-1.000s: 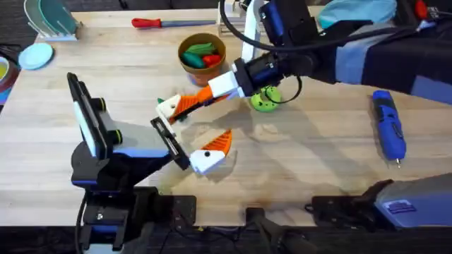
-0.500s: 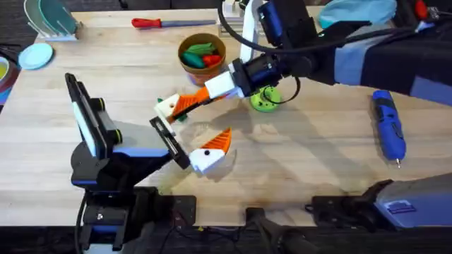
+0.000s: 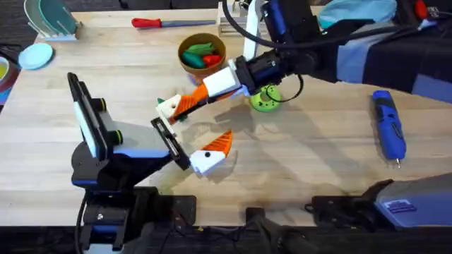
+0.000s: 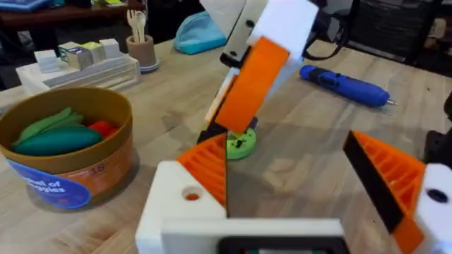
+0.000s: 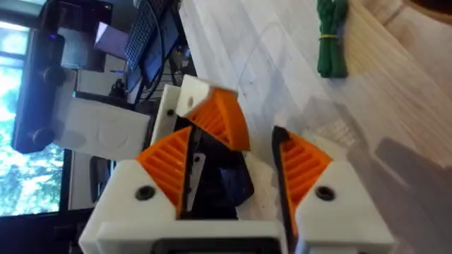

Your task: Pick up the gripper from the table and insert it into the empty holder that is missing its gripper. Then pick up a screw, insert it into the mounting hole, and use the screwdriver to tighten it. Finally, clean up the table by picking up the vegetable and placing it into the bucket.

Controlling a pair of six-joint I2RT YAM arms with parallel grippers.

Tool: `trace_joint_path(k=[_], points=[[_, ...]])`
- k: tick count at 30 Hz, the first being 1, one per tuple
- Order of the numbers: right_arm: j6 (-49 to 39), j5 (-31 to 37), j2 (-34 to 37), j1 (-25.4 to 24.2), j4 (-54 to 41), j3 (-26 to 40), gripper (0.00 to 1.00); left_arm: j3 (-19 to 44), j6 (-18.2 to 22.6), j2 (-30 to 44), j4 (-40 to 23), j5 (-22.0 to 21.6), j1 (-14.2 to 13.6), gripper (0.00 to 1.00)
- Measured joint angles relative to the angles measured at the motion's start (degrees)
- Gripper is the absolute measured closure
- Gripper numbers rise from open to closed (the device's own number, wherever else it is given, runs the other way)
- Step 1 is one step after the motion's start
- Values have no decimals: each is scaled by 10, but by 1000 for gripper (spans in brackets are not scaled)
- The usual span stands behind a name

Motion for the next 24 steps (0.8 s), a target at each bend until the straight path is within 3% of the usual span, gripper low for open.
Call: trace_joint_path(k=[6, 13, 18, 24], points=[[-2, 1, 0, -9, 3, 0, 23, 0, 0, 0, 0, 2, 0, 8], [-10, 43, 0, -71, -23, 18, 10, 0, 0, 0, 0, 2, 0, 8], [-70, 160, -24, -100, -125, 53, 9, 0, 0, 0, 0, 2, 0, 8], [-153, 339, -65, -94, -240, 80, 9, 0, 0, 0, 0, 2, 0, 8]])
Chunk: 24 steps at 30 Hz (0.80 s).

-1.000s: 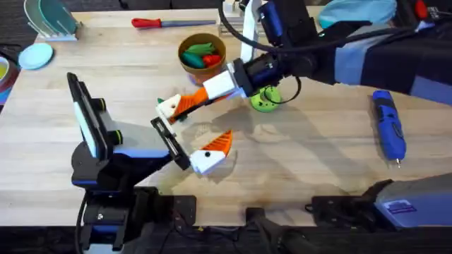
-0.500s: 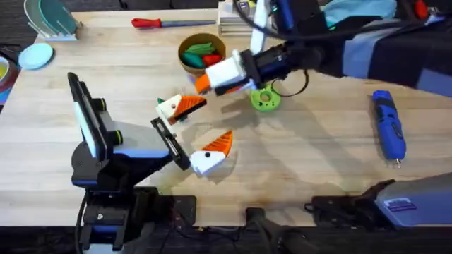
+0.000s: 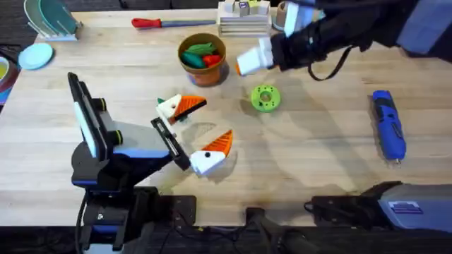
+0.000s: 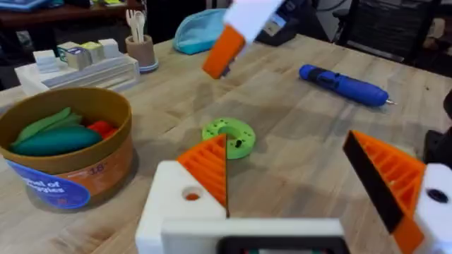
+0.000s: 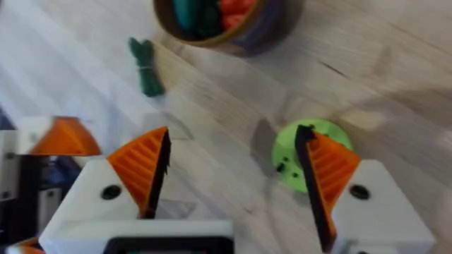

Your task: Pick up the gripper from the table and insert it into the empty holder that is missing its gripper. Then pick up a screw, insert it into the mounting hole, and use the screwdriver to tighten it. Finally, clean up the table by picking up the vegetable and placing it into the bucket.

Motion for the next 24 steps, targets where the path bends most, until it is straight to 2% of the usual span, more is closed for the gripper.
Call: trace_joint_path(k=[5, 9, 13, 18, 21, 24], points=[[-48, 166, 18, 49, -69, 0, 7, 0, 0, 0, 0, 0, 0, 8], [-77, 234, 48, 91, -83, 0, 10, 0, 0, 0, 0, 0, 0, 8], [-91, 262, 73, 118, -80, 0, 175, 0, 0, 0, 0, 0, 0, 8], [-96, 276, 94, 122, -84, 0, 345, 0, 0, 0, 0, 0, 0, 8], [-97, 279, 104, 126, -86, 0, 516, 0, 0, 0, 0, 0, 0, 8], [-96, 279, 110, 133, -85, 0, 570, 0, 0, 0, 0, 0, 0, 8]])
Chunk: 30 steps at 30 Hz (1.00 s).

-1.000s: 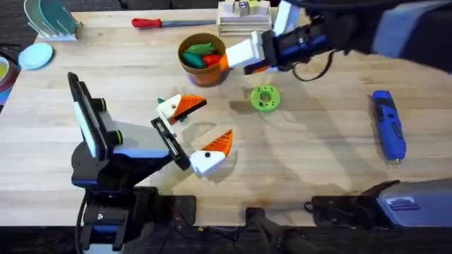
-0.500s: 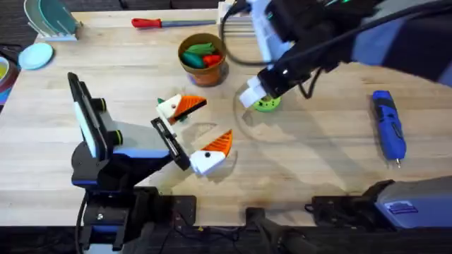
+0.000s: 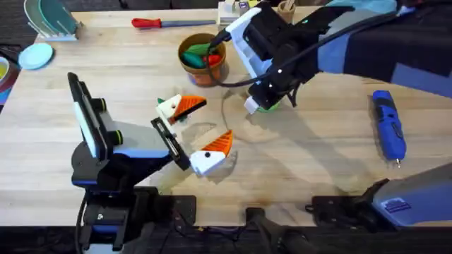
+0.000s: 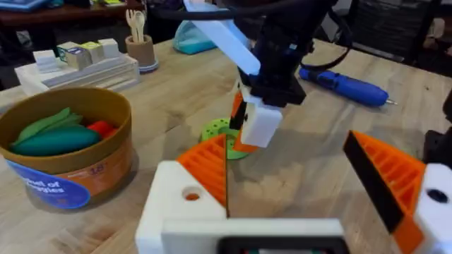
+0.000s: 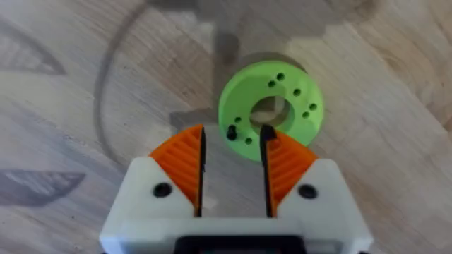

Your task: Pick up the gripper from the table and insert it into the empty holder that is missing its gripper. Then pick up a screw, insert it into the mounting hole, and use the screwdriver to tighten it. Finally, clean up the table by picking up the vegetable and placing it into the bucket.

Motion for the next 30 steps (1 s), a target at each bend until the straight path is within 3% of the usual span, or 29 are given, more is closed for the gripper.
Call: trace_joint_path(k=[9, 16, 24, 30], points=[[-2, 1, 12, 6, 2, 0, 726, 0, 0, 0, 0, 0, 0, 8], [-2, 1, 23, 6, 3, 0, 758, 0, 0, 0, 0, 0, 0, 8], [-3, 2, 23, 6, 4, 0, 985, 0, 0, 0, 0, 0, 0, 8], [-4, 3, 23, 6, 5, 0, 994, 0, 0, 0, 0, 0, 0, 8]])
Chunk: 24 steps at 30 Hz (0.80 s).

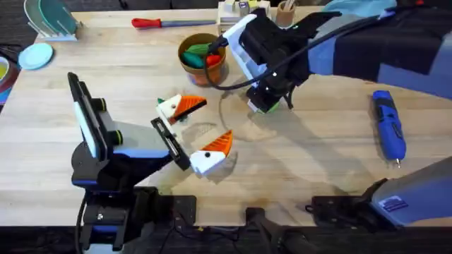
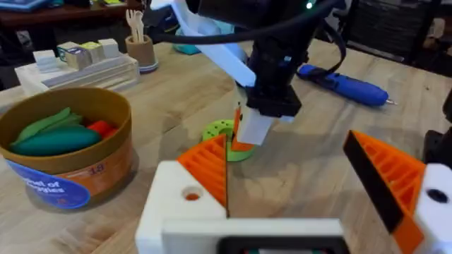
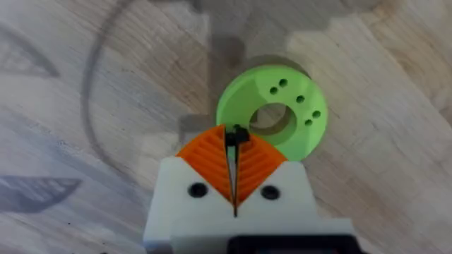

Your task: Pick up the gripper from the table and insert it into the empty holder that is missing its gripper. Then pick up a screw, insert it into the mounting hole, and use the screwdriver to tighten it. Finally, clean up the table by picking up the vegetable and placing it into the bucket.

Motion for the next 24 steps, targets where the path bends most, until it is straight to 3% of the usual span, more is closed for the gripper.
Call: trace_joint_path(k=[8, 15, 24], points=[[0, 0, 0, 0, -52, 73, 995, 0, 0, 0, 0, 0, 0, 8], [0, -14, 0, 0, -160, 207, 995, 0, 0, 0, 0, 0, 0, 8], [22, -105, 1, 33, -263, 420, 995, 0, 0, 0, 0, 0, 0, 8]])
